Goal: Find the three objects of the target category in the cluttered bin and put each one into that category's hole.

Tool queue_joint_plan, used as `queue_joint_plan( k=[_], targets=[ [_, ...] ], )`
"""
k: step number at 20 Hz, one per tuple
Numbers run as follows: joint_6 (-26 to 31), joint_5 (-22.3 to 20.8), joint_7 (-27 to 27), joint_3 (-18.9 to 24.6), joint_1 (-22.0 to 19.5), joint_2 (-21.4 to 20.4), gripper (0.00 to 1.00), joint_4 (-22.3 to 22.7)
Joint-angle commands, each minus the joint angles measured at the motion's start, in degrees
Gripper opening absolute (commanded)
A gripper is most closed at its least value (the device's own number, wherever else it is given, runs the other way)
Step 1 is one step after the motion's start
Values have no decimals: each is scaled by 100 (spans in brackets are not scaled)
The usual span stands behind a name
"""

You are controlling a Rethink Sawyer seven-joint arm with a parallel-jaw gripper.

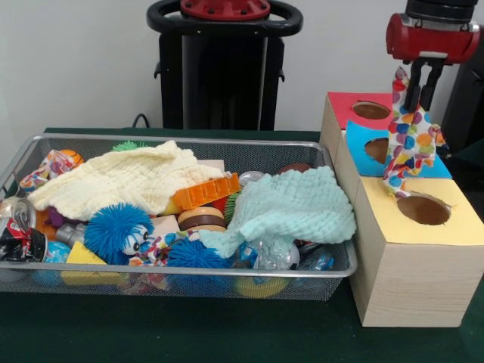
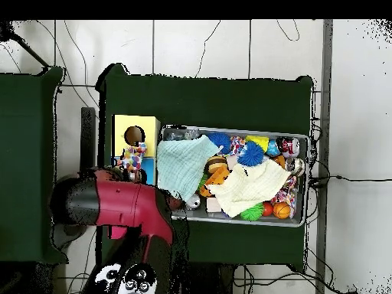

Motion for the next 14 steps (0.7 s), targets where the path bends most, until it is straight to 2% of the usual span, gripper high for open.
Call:
queue_joint_plan(
  k=[1, 14],
  targets=[
    [289, 238, 1763, 8, 93, -32, 0, -321],
    [474, 337, 1952, -194, 348, 149, 0, -674]
  ],
)
